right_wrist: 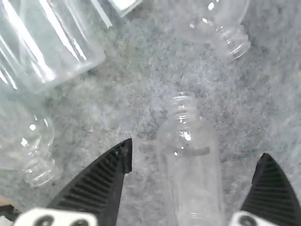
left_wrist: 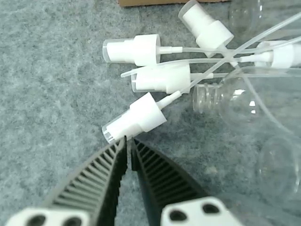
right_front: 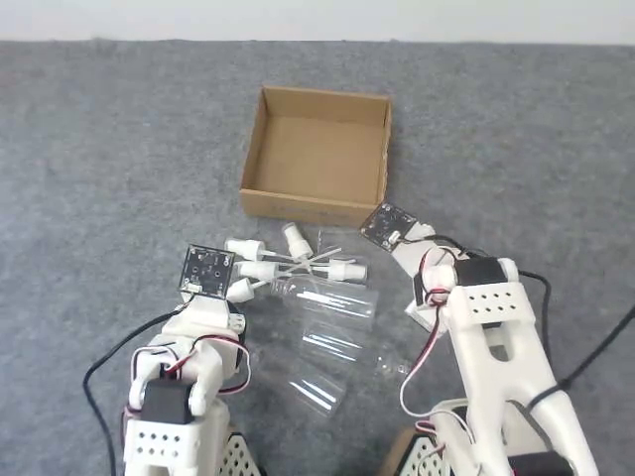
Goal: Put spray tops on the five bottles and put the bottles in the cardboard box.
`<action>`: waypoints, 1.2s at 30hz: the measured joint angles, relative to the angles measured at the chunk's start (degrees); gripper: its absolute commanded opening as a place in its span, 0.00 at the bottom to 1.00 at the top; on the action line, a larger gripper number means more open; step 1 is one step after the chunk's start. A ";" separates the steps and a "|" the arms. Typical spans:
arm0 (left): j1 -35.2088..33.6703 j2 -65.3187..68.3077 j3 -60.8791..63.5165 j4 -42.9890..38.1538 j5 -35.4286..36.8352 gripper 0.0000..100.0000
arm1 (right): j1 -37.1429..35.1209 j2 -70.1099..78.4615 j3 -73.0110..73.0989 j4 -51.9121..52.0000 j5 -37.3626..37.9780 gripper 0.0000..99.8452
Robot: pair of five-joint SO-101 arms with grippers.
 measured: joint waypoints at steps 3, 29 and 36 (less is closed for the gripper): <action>-0.09 0.00 0.00 0.00 0.00 0.01 | -0.09 0.09 0.00 0.00 1.67 0.36; -0.09 0.00 0.00 0.00 0.00 0.01 | 2.64 24.79 -9.67 -0.09 10.02 0.36; -0.18 0.00 0.00 0.00 0.00 0.01 | 2.99 24.79 -9.67 -0.09 10.20 0.31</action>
